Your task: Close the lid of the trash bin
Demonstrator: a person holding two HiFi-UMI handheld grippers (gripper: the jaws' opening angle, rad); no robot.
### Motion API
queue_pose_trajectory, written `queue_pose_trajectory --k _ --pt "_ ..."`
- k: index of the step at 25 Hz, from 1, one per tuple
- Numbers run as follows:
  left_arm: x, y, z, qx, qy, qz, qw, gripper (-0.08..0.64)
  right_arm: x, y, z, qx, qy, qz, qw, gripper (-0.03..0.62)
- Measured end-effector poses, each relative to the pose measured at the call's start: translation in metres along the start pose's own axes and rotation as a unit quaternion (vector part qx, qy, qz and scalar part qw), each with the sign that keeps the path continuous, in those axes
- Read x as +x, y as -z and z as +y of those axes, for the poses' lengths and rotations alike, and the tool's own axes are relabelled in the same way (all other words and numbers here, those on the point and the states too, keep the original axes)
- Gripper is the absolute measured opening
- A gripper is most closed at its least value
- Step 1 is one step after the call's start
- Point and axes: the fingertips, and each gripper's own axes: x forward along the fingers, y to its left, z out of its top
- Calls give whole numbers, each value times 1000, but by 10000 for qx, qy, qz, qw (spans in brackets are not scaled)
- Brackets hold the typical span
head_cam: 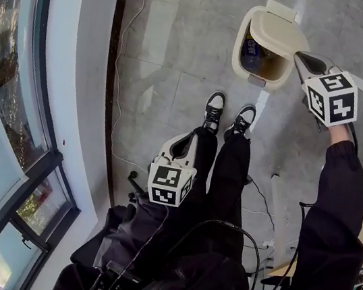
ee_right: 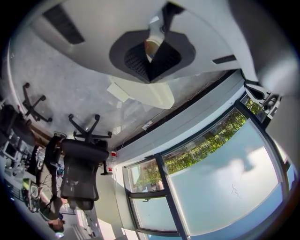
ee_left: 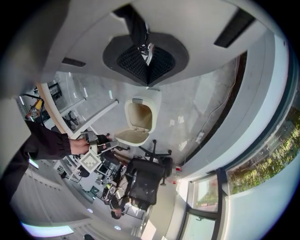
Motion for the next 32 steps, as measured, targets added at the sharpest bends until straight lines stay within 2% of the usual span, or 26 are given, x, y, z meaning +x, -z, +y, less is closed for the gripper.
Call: queue_pose_trajectory --k 13,32 --pt "3 10 1 -1 12 45 10000 2 31 53 32 70 -234 339 9991 1" --pt "11 35 18 -79 -7 247 9997 2 92 114 46 -52 -219 685 9974 0"
